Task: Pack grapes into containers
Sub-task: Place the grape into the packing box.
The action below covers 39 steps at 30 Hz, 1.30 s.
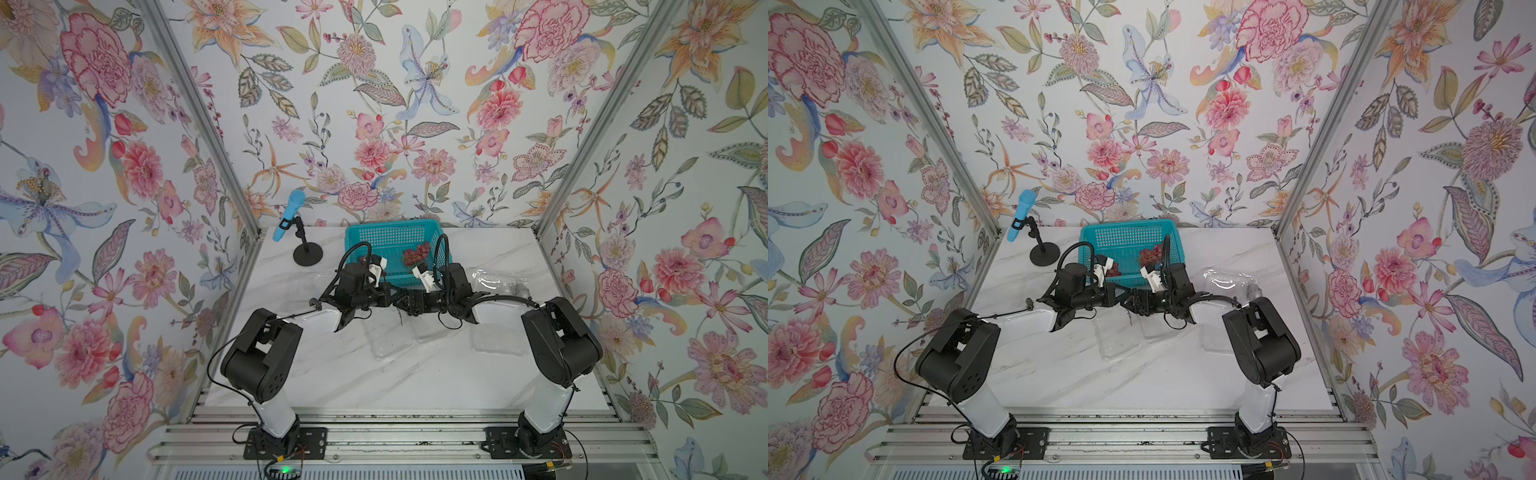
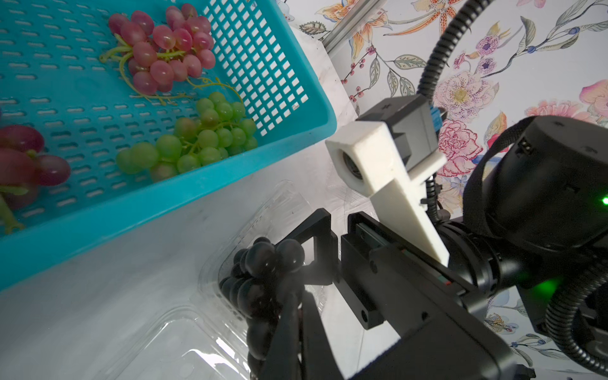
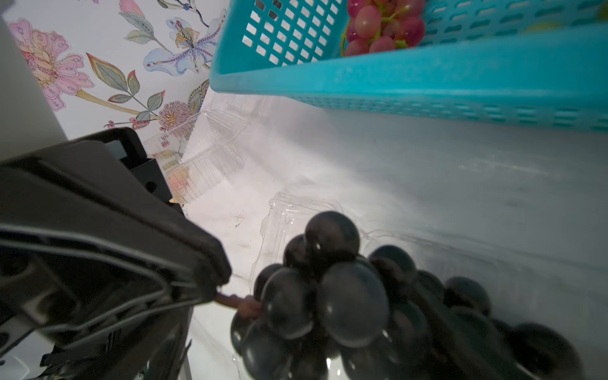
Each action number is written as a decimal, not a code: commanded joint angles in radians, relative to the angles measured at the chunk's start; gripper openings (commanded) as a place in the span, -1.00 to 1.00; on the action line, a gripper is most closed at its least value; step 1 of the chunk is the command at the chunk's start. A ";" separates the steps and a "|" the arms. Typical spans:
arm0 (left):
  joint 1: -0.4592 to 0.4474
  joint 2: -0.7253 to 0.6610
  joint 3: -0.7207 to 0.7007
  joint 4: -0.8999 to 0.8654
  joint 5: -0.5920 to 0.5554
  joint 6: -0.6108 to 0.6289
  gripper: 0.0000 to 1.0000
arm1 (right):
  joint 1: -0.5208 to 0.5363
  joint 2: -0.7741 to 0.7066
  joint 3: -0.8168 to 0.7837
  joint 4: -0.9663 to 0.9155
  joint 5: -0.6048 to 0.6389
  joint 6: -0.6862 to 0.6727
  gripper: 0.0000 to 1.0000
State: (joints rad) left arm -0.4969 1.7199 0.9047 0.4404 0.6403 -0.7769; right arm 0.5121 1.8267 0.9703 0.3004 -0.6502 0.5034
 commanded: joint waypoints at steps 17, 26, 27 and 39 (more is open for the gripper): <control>-0.005 -0.067 -0.029 0.082 0.004 -0.059 -1.00 | 0.017 0.126 -0.100 0.354 0.062 0.381 0.99; -0.005 -0.099 0.000 0.062 -0.009 -0.061 -1.00 | 0.051 0.120 -0.084 0.216 0.197 0.300 0.99; -0.005 -0.101 0.004 0.056 -0.013 -0.058 -1.00 | 0.052 0.123 -0.083 0.214 0.198 0.299 0.99; -0.005 -0.104 0.030 0.049 -0.010 -0.066 -1.00 | 0.130 0.144 0.038 -0.035 0.395 0.109 0.99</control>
State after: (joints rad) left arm -0.4767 1.6752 0.8860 0.4404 0.5373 -0.8280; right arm 0.6342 1.9114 0.9932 0.4675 -0.4213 0.6331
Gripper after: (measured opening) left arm 0.056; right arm 0.995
